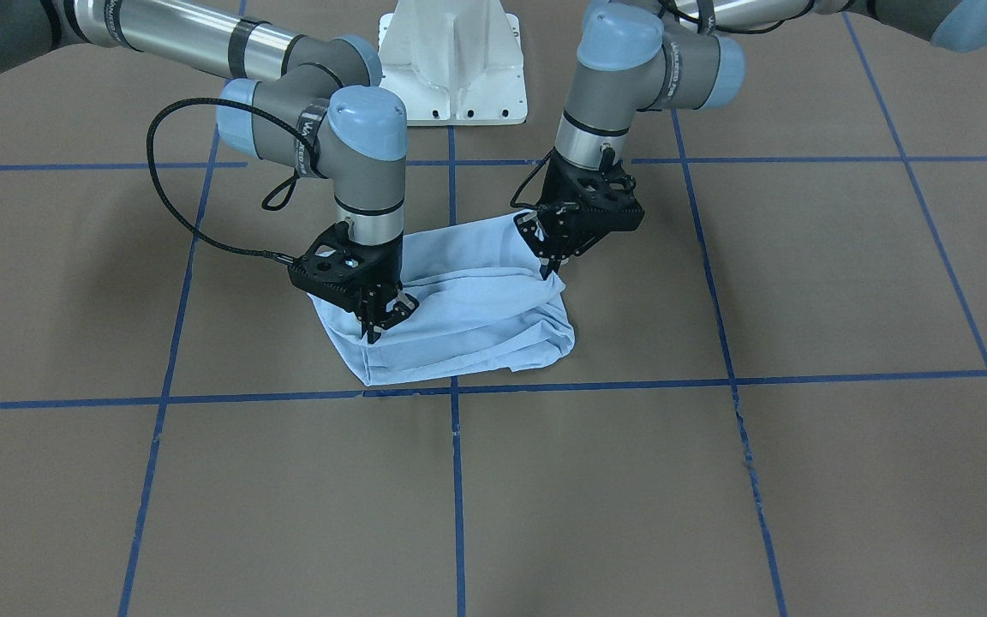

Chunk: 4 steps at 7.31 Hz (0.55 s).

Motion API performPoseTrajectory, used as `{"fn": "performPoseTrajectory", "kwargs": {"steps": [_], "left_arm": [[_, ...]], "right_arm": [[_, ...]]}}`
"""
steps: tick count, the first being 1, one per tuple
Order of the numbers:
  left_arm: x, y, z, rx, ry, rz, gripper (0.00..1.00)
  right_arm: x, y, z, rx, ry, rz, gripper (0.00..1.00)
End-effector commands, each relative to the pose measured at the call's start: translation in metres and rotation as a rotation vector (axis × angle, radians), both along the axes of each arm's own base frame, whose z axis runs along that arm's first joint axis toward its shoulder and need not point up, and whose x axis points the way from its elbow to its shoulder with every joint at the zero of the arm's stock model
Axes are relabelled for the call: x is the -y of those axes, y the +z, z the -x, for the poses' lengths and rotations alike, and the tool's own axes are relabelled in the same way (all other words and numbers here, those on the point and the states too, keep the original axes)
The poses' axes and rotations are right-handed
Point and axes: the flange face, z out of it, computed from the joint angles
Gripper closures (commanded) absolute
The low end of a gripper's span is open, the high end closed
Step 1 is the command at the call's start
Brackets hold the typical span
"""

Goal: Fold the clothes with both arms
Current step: 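Lay the folded edge down near the far edge with both grippers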

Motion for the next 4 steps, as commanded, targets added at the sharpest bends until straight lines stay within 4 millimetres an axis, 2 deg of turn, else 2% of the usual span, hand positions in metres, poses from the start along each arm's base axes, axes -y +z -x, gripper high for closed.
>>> {"fn": "performPoseTrajectory", "kwargs": {"steps": [1, 3, 4], "left_arm": [[0.011, 0.010, -0.015, 0.013, 0.002, -0.002, 1.00], [0.019, 0.009, -0.008, 0.012, -0.013, -0.003, 1.00], [0.028, 0.009, 0.000, 0.028, -0.006, -0.034, 0.98]], "right_arm": [[0.004, 0.008, 0.006, -0.013, -0.015, -0.008, 1.00], [0.011, 0.013, 0.003, -0.023, -0.008, -0.007, 0.98], [0.017, 0.014, -0.002, -0.033, -0.014, -0.019, 0.32]]}}
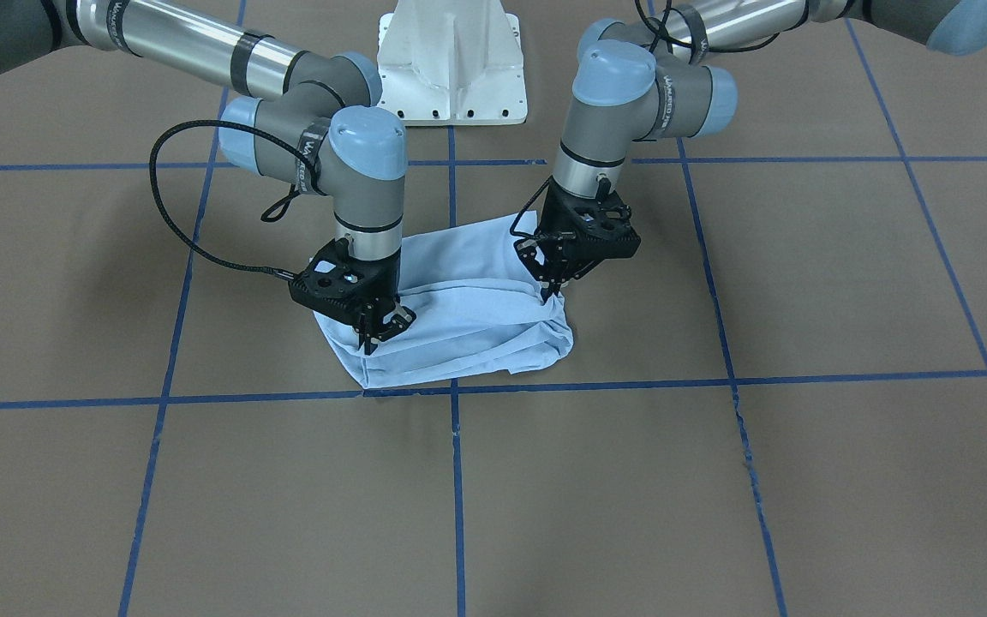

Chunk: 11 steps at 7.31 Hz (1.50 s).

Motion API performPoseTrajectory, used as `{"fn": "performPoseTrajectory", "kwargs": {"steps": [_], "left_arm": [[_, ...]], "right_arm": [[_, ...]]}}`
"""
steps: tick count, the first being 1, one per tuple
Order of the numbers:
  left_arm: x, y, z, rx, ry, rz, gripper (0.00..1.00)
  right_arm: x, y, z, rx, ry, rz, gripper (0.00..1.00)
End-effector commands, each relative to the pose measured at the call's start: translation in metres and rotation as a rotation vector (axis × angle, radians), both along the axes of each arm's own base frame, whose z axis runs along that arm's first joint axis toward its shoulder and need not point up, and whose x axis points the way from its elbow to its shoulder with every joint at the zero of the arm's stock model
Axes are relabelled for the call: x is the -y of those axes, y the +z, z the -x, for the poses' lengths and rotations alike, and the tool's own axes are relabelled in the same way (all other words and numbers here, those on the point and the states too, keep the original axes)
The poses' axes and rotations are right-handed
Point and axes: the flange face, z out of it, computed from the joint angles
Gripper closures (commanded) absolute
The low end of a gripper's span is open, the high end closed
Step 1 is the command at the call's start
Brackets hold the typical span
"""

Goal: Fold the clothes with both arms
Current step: 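Lay the folded edge down near the far edge with both grippers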

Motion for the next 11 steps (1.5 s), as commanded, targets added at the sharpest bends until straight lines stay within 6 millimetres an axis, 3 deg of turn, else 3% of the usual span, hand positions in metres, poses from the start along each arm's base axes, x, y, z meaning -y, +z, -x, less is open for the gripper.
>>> {"fn": "performPoseTrajectory", "kwargs": {"steps": [1, 2, 3, 4, 5, 6, 8, 10, 11], "left_arm": [[0.015, 0.001, 0.013, 0.018, 0.001, -0.029, 0.45], [0.017, 0.001, 0.018, 0.014, 0.038, -0.031, 0.00], [0.033, -0.003, 0.040, 0.006, 0.098, -0.052, 0.00], [0.039, -0.001, 0.050, 0.001, 0.127, -0.050, 0.00], [0.040, 0.000, 0.051, 0.002, 0.126, -0.049, 0.00], [0.040, 0.000, 0.051, 0.002, 0.125, -0.048, 0.00], [0.040, -0.001, 0.052, -0.008, 0.122, -0.054, 0.00], [0.039, 0.000, 0.051, -0.009, 0.123, -0.054, 0.00], [0.039, 0.000, 0.051, -0.009, 0.123, -0.054, 0.00]], "right_arm": [[0.014, -0.002, -0.012, -0.021, -0.027, -0.036, 0.00], [0.020, -0.007, -0.023, 0.013, -0.061, -0.004, 0.00], [0.012, -0.027, -0.034, 0.048, -0.128, -0.034, 0.00], [0.006, -0.033, -0.040, 0.057, -0.142, -0.057, 0.00], [-0.010, -0.035, -0.032, 0.062, -0.164, -0.067, 0.00], [-0.038, -0.031, -0.007, 0.035, -0.200, -0.096, 0.00], [-0.066, -0.029, 0.017, -0.067, -0.339, -0.254, 0.00], [-0.086, -0.025, 0.036, -0.155, -0.452, -0.369, 0.00], [-0.084, -0.021, 0.040, -0.180, -0.482, -0.387, 0.00]]}}
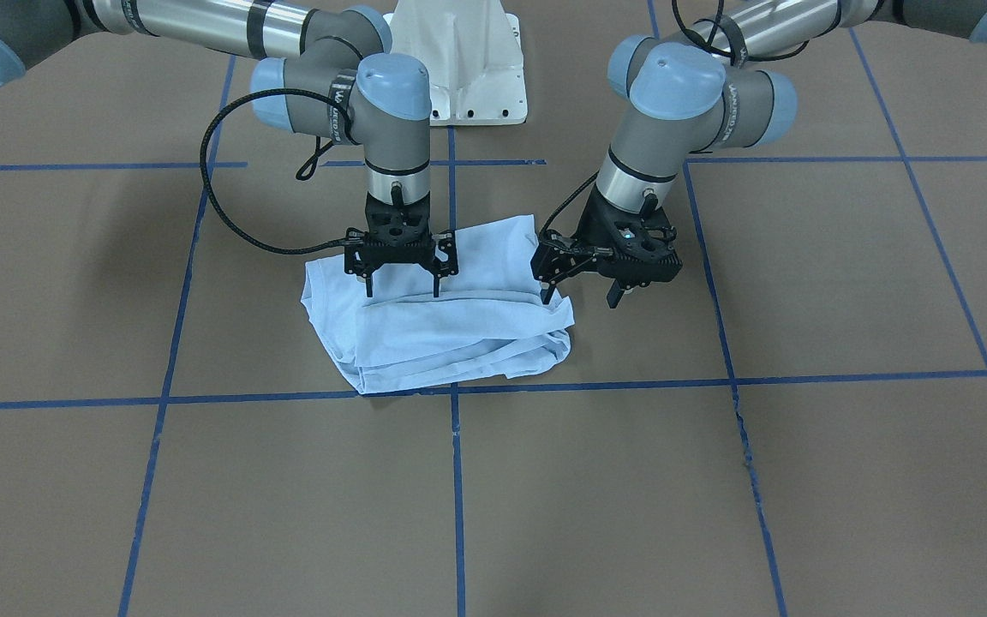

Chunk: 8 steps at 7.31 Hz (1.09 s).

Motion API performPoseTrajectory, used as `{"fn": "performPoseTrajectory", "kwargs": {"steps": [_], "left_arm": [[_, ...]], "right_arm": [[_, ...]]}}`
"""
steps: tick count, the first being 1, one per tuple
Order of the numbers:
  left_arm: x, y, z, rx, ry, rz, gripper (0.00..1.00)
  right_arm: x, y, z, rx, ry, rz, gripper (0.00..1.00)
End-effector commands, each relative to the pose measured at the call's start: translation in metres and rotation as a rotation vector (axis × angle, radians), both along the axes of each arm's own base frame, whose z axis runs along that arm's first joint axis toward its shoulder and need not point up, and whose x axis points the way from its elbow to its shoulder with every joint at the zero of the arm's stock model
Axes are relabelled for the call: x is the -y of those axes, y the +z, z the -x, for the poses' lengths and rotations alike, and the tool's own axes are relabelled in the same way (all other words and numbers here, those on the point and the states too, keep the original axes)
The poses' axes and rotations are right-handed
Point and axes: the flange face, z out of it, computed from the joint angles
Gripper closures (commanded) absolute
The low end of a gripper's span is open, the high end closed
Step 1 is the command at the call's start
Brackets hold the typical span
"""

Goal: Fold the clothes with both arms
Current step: 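Release the shirt and raise the right gripper away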

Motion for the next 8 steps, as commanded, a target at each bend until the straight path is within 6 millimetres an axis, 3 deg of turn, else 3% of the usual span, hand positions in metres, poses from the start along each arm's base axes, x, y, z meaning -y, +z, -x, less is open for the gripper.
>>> {"fn": "performPoseTrajectory", "kwargs": {"steps": [1, 3, 5, 7, 8], "left_arm": [[0.000, 0.000, 0.000, -0.002, 0.000, -0.001, 0.00], [0.000, -0.002, 0.000, -0.011, 0.001, -0.007, 0.00], [0.001, -0.002, 0.002, -0.011, -0.002, -0.007, 0.00], [0.002, -0.002, 0.003, -0.011, -0.005, -0.007, 0.00], [0.002, -0.002, 0.004, -0.012, -0.005, -0.008, 0.00]], "right_arm": [[0.000, 0.010, 0.012, -0.066, -0.058, -0.067, 0.00], [0.005, 0.015, 0.013, -0.078, -0.051, -0.065, 0.00], [0.022, 0.018, 0.013, -0.096, -0.024, -0.063, 0.00], [0.051, 0.026, 0.014, -0.094, 0.030, -0.090, 0.00], [0.077, 0.026, 0.011, -0.092, 0.060, -0.092, 0.00]]}}
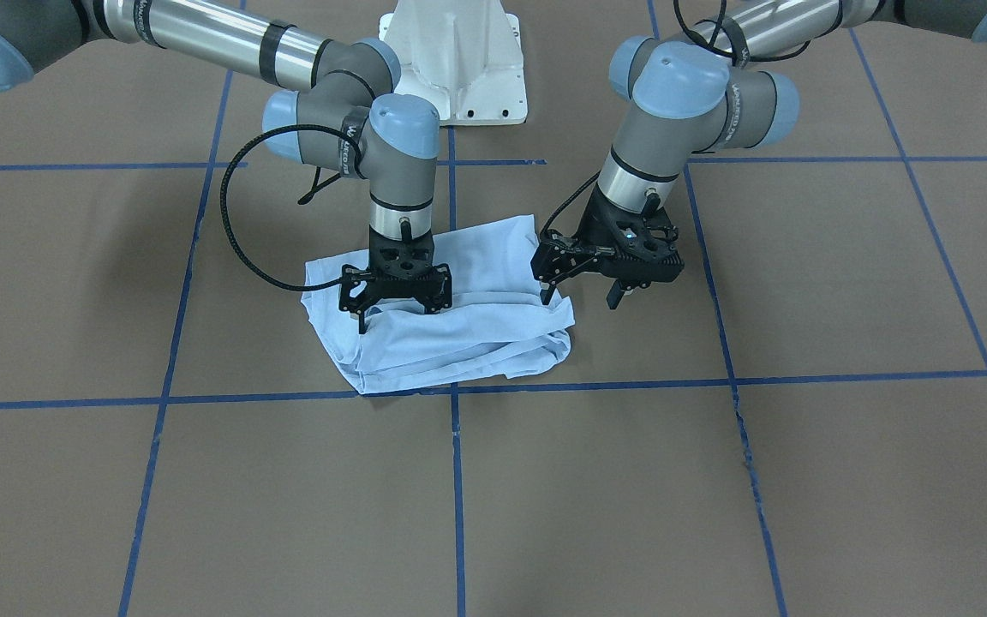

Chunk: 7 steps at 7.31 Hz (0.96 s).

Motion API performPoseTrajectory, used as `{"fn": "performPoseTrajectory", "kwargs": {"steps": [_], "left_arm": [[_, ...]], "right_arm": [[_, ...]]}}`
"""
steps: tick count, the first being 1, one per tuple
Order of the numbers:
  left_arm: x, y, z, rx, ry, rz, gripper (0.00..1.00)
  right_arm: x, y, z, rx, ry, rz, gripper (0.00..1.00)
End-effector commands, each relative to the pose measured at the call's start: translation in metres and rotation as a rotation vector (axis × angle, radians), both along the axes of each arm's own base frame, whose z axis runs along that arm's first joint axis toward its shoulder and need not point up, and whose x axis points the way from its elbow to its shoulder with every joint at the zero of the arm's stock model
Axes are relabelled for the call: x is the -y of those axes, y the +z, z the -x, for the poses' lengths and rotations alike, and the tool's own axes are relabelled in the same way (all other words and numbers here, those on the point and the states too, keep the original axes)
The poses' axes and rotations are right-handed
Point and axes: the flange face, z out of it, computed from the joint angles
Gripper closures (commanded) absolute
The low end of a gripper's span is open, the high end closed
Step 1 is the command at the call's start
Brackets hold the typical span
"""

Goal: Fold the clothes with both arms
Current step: 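Release the shirt and raise the right gripper away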

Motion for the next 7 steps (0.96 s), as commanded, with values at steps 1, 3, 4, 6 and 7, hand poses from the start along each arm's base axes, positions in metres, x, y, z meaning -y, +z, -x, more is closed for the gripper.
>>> {"fn": "performPoseTrajectory", "kwargs": {"steps": [1, 3, 4, 6, 7], "left_arm": [[0.000, -0.001, 0.001, -0.001, -0.001, -0.001, 0.00], [0.000, -0.001, 0.001, -0.001, -0.001, -0.001, 0.00], [0.000, 0.001, 0.001, 0.001, -0.001, 0.001, 0.00], [-0.001, 0.009, -0.009, 0.015, 0.006, 0.015, 0.00], [-0.005, 0.014, -0.019, 0.027, 0.017, 0.026, 0.00]], "right_arm": [[0.057, -0.009, -0.002, -0.005, 0.068, -0.003, 0.00], [0.125, -0.001, -0.015, -0.014, 0.147, 0.002, 0.00], [0.159, -0.003, -0.039, -0.014, 0.196, 0.005, 0.00], [0.214, -0.029, -0.103, 0.081, 0.121, 0.098, 0.00], [0.224, -0.036, -0.120, 0.119, 0.059, 0.131, 0.00]]}}
